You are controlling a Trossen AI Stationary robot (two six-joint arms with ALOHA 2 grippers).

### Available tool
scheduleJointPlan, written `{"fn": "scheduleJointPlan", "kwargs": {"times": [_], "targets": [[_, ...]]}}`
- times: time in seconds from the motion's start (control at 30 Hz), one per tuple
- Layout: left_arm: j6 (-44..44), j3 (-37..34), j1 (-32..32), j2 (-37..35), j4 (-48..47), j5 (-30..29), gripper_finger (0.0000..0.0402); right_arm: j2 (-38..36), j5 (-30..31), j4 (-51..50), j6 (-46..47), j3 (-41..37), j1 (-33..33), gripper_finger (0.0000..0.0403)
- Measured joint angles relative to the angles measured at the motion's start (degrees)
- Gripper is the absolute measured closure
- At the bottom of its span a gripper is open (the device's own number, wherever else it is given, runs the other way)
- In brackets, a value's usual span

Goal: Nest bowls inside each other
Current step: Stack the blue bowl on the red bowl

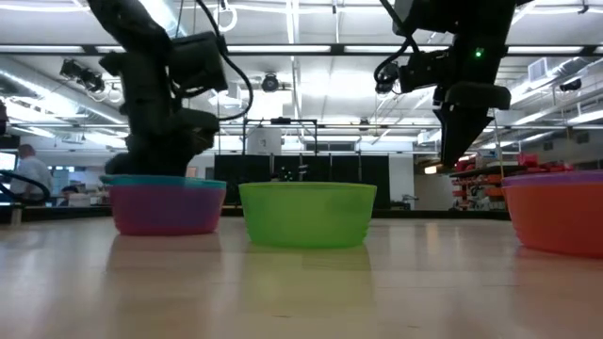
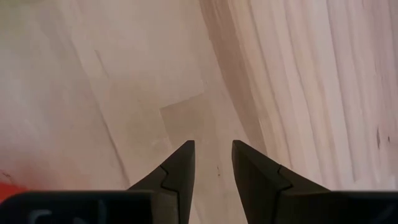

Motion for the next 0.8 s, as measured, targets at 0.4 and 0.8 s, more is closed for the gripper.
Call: {"fn": "scheduleJointPlan", "kwargs": {"times": [0.4,0.8], "targets": [[4.8,0.0,2.3,-0.7,1.1,2.5,0.0294,0.0,0.0,2.8,-3.6,0.0,-4.4,0.0289],[7.6,0.0,5.3,-0.7,1.1,2.9,0.0294,0.0,-7.9,10.6,-11.2,0.0,-10.8,0.0289]]}}
